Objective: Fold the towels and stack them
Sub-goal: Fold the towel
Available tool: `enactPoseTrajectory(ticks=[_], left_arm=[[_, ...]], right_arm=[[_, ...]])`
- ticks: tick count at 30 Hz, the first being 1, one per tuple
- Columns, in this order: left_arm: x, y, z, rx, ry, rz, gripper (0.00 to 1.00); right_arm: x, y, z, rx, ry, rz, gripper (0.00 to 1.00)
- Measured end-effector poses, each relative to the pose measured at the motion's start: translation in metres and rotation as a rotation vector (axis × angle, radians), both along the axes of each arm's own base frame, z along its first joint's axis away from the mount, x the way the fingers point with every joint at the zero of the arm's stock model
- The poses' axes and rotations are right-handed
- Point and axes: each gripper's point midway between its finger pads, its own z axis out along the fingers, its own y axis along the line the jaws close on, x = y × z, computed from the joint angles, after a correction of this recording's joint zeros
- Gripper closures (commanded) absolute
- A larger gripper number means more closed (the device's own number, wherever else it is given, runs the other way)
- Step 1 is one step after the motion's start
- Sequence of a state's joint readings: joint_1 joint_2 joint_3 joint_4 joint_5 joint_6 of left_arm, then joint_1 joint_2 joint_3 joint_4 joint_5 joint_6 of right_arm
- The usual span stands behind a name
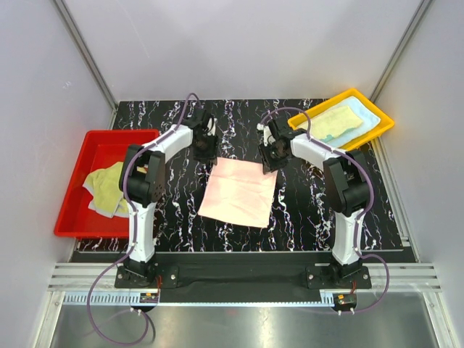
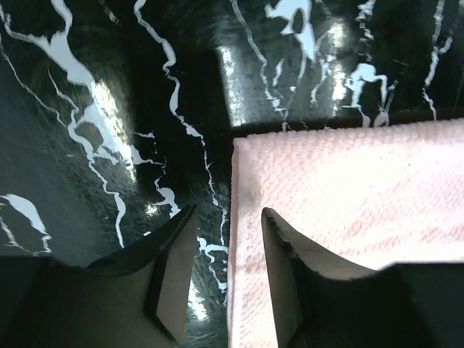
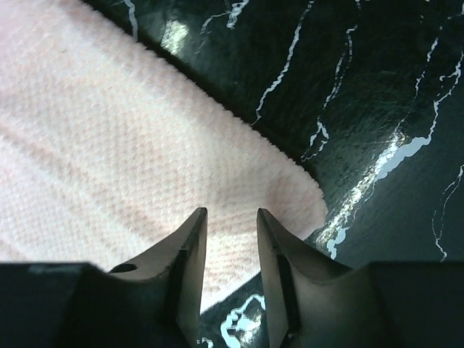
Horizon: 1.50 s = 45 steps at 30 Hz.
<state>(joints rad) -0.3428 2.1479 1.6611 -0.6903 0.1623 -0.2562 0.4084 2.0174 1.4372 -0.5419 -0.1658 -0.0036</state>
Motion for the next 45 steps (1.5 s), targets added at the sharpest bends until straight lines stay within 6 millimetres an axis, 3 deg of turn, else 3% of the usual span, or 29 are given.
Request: enactPoseTrajectory(ticks=[6,10,15,21,26,32,34,38,40,45], left_arm=[[0.018,-0.006,0.032,-0.001,-0.077,-0.132,0.52],[0.036,-0.017,0.046,-0.025,-0.140,-0.216,0.52],[0.036,-0.022,0.028,-0.036,-0.109,-0.302,0.50],[0.034,-0.023,-0.004,-0.027,-0.036,-0.377,0.51],[0.040,-0.023,-0.002,-0.022,-0.054,-0.407,0.53],[0.042,-0.022,-0.006,-0.012,-0.056,-0.433,0.63],[0.043,-0.022,-0.006,-0.012,-0.058,-0.438,0.73],[0.045,-0.024,-0.008,-0.015,-0.062,-0.450,0.99],[0.046,-0.024,-0.008,-0.022,-0.059,-0.454,1.00],[0.046,-0.023,-0.008,-0.039,-0.050,-0.453,1.00]], right_arm=[[0.006,0.003,0.024,0.036,-0.012,0.117,0.55],[0.013,-0.012,0.027,0.065,0.003,0.136,0.55],[0.016,-0.029,0.015,0.083,0.065,0.171,0.55],[0.015,-0.026,0.000,0.088,0.120,0.242,0.58],[0.019,-0.029,-0.009,0.068,0.139,0.267,0.60],[0.021,-0.032,-0.010,0.052,0.133,0.298,0.64],[0.022,-0.034,-0.010,0.048,0.131,0.310,0.67],[0.024,-0.035,-0.012,0.045,0.129,0.337,0.86],[0.024,-0.035,-0.013,0.049,0.126,0.352,1.00],[0.025,-0.034,-0.013,0.056,0.116,0.384,1.00]])
